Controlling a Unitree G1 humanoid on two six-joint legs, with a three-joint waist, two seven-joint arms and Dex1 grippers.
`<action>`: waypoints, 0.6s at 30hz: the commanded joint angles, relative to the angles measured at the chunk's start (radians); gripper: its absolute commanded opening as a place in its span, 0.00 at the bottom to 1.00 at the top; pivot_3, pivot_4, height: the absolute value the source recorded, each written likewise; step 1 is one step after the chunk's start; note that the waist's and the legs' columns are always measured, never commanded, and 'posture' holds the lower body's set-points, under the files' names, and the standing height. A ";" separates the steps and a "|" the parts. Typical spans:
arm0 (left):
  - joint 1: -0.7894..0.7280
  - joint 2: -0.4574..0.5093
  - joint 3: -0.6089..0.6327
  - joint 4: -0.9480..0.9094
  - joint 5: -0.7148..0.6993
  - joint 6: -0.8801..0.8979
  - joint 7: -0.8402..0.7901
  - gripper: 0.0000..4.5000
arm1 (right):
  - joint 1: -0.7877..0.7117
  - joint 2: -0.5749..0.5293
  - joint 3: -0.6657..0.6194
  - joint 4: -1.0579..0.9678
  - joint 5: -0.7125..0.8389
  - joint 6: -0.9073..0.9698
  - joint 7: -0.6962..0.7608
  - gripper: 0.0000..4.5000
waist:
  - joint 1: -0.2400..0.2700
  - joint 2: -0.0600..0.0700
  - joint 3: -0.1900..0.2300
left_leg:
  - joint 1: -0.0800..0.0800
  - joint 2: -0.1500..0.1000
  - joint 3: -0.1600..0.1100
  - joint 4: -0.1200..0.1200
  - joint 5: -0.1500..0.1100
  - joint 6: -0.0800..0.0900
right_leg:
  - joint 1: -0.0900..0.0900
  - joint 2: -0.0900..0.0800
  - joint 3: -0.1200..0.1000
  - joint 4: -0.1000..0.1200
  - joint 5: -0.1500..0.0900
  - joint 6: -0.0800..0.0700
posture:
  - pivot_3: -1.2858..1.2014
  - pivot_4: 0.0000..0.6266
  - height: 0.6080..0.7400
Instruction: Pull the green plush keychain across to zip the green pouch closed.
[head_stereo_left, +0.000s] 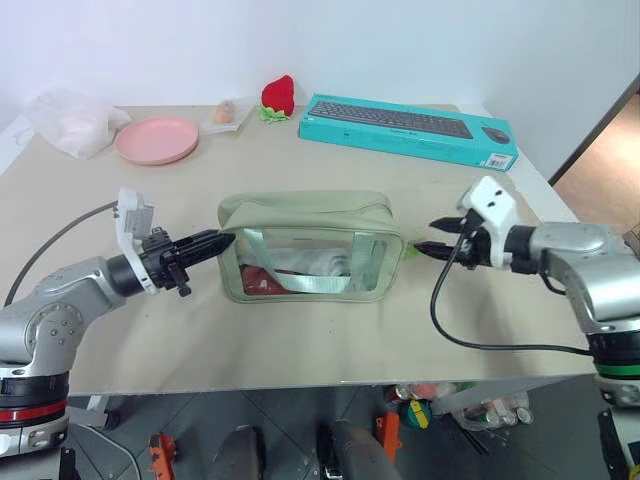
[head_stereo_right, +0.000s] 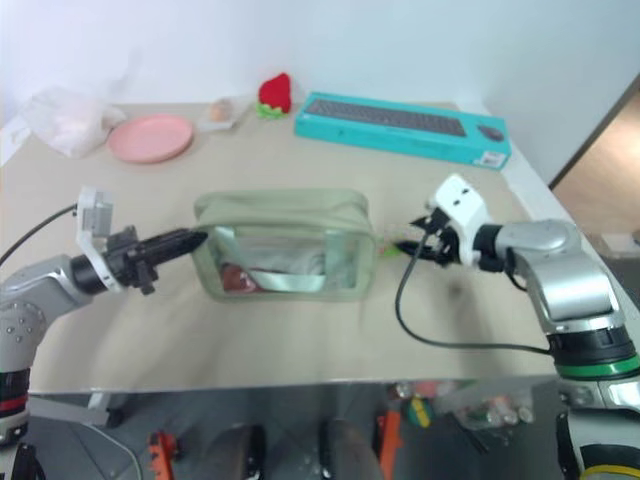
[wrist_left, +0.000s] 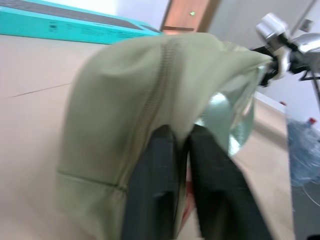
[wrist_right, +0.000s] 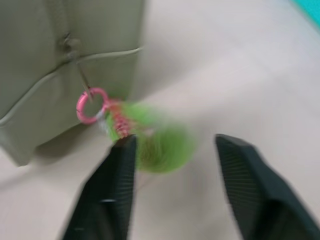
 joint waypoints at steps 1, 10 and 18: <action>-0.010 0.018 0.066 -0.021 -0.009 -0.007 0.037 0.47 | -0.031 -0.039 -0.143 -0.012 0.092 0.027 0.037 0.88 | 0.001 0.000 0.000 | 0.000 0.000 0.000 0.000 0.000 0.000 | 0.000 0.000 -0.001 0.000 0.000 0.000 | 0.52 0.24 1.00; 0.104 0.128 0.164 -0.015 -0.015 0.025 0.001 0.67 | 0.089 -0.064 -0.391 -0.160 0.378 0.161 0.140 0.88 | -0.001 0.000 0.000 | 0.001 0.001 0.001 0.000 -0.001 0.000 | 0.000 -0.001 0.001 0.000 0.000 0.000 | 0.52 0.24 1.00; 0.187 0.156 0.242 0.099 0.006 0.023 -0.011 0.67 | 0.243 -0.032 -0.417 -0.266 0.425 0.199 0.039 0.88 | 0.002 -0.001 -0.001 | 0.003 0.004 0.000 0.000 0.000 0.000 | 0.001 -0.001 -0.001 0.000 0.000 -0.003 | 0.52 0.24 1.00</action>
